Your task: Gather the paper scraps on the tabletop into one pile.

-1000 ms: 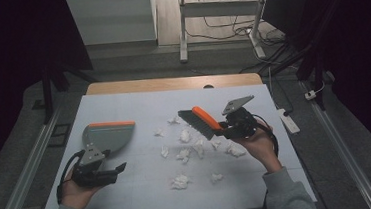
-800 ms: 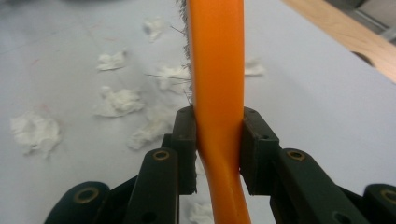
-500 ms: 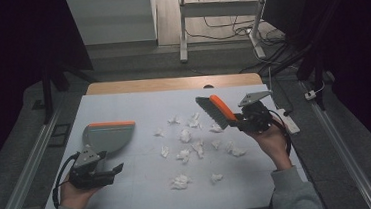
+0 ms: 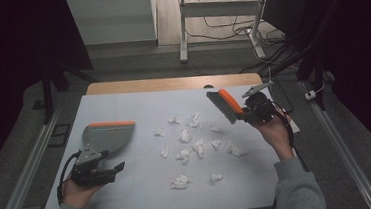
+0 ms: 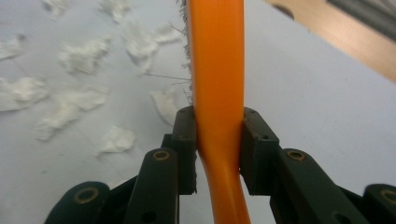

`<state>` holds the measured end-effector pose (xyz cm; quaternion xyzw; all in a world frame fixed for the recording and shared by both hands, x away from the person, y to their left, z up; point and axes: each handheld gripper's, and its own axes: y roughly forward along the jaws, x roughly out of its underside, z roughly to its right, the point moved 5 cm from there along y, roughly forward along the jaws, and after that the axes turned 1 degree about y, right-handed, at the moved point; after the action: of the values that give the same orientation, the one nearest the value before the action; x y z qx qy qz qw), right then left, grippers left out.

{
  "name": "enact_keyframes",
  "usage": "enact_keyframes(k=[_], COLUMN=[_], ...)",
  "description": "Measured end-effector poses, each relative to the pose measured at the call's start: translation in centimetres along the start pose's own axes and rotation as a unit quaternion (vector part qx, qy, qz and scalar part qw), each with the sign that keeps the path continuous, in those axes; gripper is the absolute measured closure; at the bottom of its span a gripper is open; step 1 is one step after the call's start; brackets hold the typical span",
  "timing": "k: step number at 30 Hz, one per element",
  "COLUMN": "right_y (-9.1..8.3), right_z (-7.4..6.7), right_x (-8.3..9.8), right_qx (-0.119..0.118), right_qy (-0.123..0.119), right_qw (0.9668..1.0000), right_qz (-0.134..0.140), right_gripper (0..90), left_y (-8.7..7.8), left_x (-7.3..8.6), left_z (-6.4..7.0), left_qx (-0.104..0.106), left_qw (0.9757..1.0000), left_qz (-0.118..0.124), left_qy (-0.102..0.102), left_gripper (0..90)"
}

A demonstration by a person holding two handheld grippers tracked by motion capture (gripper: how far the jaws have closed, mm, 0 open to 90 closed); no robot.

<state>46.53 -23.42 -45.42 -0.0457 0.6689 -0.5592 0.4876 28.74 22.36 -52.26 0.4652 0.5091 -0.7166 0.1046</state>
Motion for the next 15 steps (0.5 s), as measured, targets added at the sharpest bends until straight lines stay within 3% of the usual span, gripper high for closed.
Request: enact_keyframes(k=[4,8,11,13,15], right_y=[2.1,3.7,4.5,5.2,5.4], right_z=[1.2,1.9,1.4,0.6,-0.4], right_x=[-0.6,-1.1,-1.3,-1.2,-1.4], right_qx=[0.006,0.031,0.031,0.029,0.015], right_qy=[0.011,0.003,-0.006,-0.024,-0.023], right_qw=[0.9981,0.9918,0.9873,0.9831,0.9832], right_qz=[-0.06,-0.124,-0.156,-0.179,-0.181], right_gripper=[69.9,69.9,69.9,69.9,70.0], left_y=[-0.1,-0.1,-0.1,-0.1,-0.2], left_x=[-0.2,0.0,0.2,0.4,0.5], left_z=[-0.4,-0.5,-0.5,-0.5,-0.5], left_qx=[0.0,0.003,0.006,0.008,0.008], left_qw=[1.0,1.0,1.0,0.9999,0.9999], left_qz=[0.007,0.007,0.006,0.006,0.007], left_qy=[-0.002,-0.002,0.002,0.004,0.005], left_gripper=[26.1,26.1,26.1,26.2,26.2])
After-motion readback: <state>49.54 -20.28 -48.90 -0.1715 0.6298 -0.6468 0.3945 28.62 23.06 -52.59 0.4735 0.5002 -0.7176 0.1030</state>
